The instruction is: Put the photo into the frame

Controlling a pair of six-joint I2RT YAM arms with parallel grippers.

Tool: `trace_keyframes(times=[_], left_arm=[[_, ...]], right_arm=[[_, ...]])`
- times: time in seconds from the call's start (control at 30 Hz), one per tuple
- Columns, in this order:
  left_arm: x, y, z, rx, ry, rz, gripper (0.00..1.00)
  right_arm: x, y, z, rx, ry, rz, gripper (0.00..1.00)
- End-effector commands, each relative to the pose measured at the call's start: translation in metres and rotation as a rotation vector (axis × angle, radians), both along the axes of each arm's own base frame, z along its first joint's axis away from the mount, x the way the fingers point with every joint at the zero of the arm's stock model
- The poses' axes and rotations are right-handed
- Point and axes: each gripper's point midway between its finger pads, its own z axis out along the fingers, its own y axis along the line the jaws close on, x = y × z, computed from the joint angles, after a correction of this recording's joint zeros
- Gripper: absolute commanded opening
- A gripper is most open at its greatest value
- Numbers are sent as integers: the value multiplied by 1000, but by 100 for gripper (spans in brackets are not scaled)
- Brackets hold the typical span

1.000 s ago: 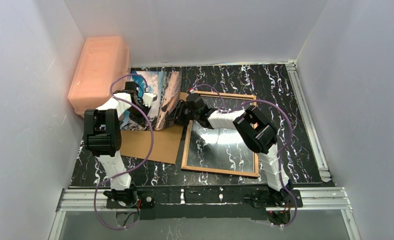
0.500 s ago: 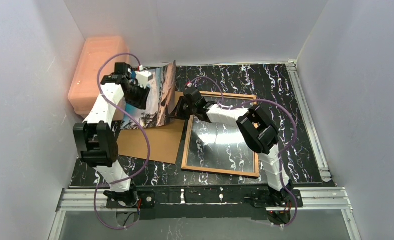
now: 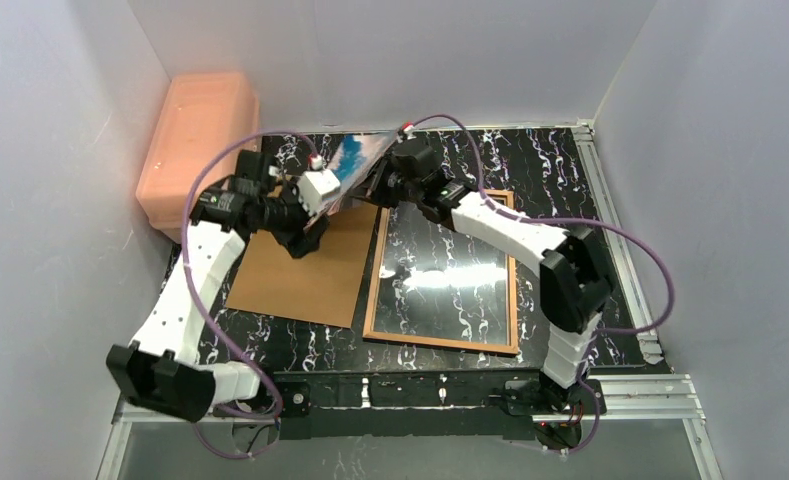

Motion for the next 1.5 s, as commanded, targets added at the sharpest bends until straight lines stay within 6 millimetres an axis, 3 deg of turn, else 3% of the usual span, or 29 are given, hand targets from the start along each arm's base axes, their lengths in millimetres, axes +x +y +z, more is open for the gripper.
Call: trace_keyframes(times=[0.0, 0.27, 0.4, 0.57, 0.77, 0.87, 1.03, 1.2, 1.23, 1.37, 1.47], left_arm=[[-32, -3, -1, 126, -97, -140, 65], [-30, -6, 17, 159, -279, -172, 65], [-9, -1, 32, 178, -380, -100, 65], [-1, 0, 35, 187, -413, -82, 61], [-13, -13, 26, 124, -324, -133, 50], [-16, -21, 27, 85, -297, -144, 39], [-20, -28, 25, 48, -230, -140, 36], [-8, -25, 34, 57, -248, -81, 8], [-6, -24, 37, 61, -259, -68, 0], [-5, -22, 55, 56, -345, -82, 0], [-10, -20, 72, 51, -411, -107, 0]], right_arm=[[-15, -8, 65, 171, -25, -45, 1], [-47, -17, 123, 295, -56, -24, 1], [-59, -20, 136, 319, -60, -10, 1], [-74, -20, 144, 341, -54, 30, 1], [-85, -26, 150, 356, -56, 32, 1], [-89, -27, 155, 375, -57, 45, 2], [-95, -31, 163, 403, -63, 46, 2], [-104, -37, 168, 417, -66, 60, 3], [-106, -39, 168, 413, -70, 63, 4], [-117, -49, 166, 349, -111, 95, 20], [-123, -58, 161, 251, -177, 158, 53]])
